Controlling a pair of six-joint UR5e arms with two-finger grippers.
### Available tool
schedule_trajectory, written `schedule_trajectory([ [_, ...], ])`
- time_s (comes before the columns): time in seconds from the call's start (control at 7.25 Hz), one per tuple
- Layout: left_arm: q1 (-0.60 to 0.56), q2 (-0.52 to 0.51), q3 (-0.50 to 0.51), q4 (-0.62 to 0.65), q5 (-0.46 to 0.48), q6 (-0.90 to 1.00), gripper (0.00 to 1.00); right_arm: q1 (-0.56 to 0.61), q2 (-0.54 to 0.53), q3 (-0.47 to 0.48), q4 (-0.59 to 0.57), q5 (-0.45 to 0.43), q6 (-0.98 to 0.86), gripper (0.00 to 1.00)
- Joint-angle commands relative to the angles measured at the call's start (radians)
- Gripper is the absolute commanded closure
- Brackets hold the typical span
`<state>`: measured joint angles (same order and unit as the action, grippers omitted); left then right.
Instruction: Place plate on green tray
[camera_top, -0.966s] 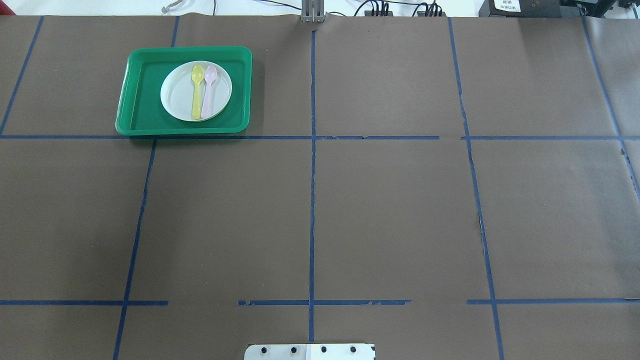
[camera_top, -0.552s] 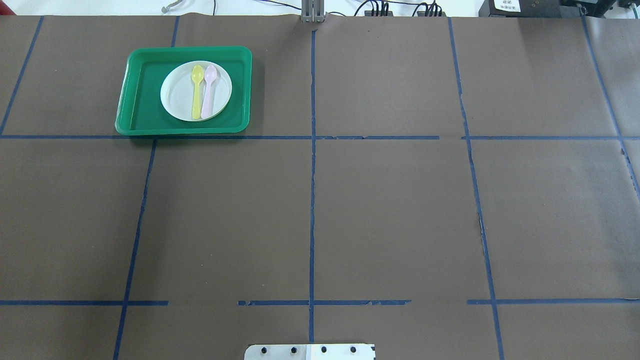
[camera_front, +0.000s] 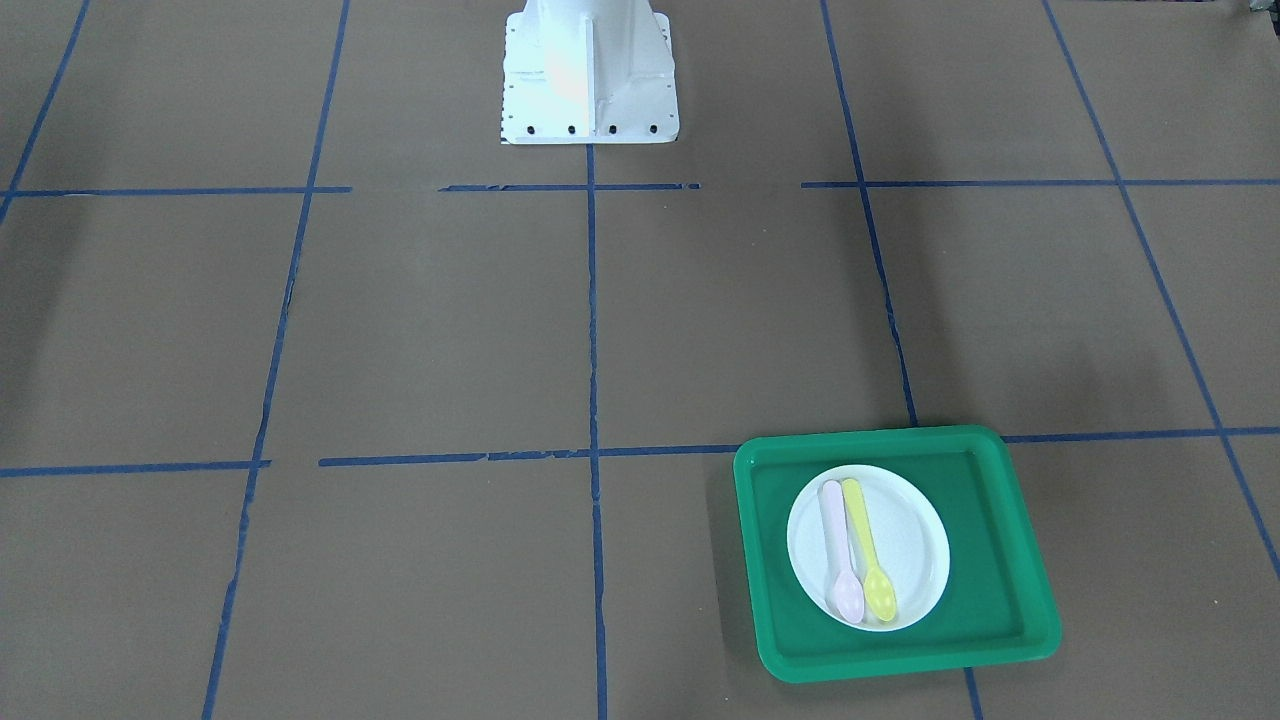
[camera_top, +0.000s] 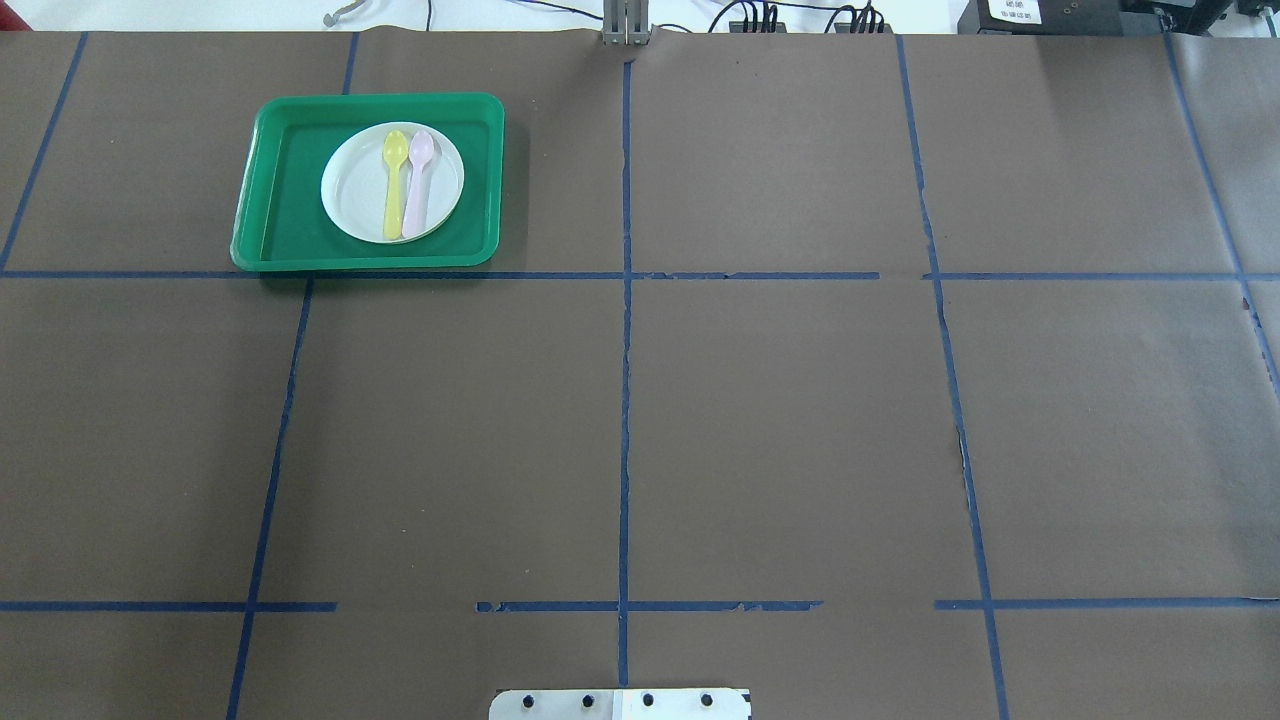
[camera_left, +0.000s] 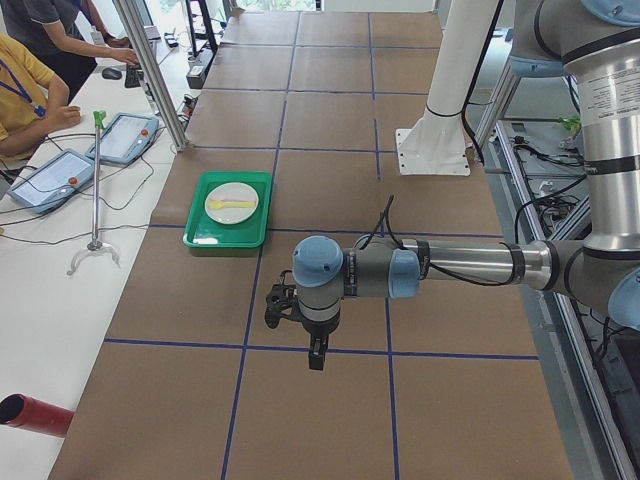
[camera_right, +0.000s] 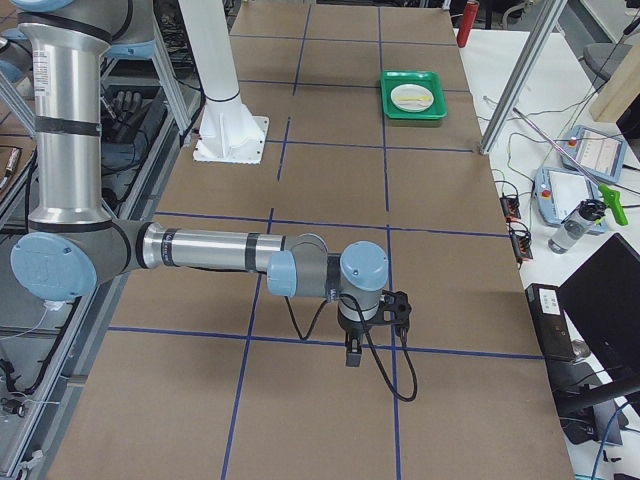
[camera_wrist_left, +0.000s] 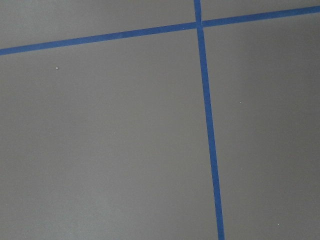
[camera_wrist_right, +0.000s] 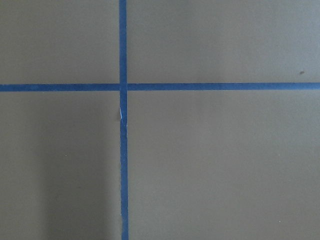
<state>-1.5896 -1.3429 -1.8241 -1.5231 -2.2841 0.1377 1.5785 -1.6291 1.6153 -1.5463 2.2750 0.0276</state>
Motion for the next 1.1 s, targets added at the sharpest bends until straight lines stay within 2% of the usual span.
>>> schedule_trajectory([
  [0.0, -0.003, -0.001, -0.009, -0.002, 0.002, 0.0, 0.0, 0.0, 0.0, 0.0, 0.0, 0.0, 0.0, 0.0],
  [0.97, -0.003, -0.013, -0.011, -0.003, 0.0, -0.001, 0.0, 0.0, 0.0, 0.0, 0.0, 0.0, 0.0, 0.0],
])
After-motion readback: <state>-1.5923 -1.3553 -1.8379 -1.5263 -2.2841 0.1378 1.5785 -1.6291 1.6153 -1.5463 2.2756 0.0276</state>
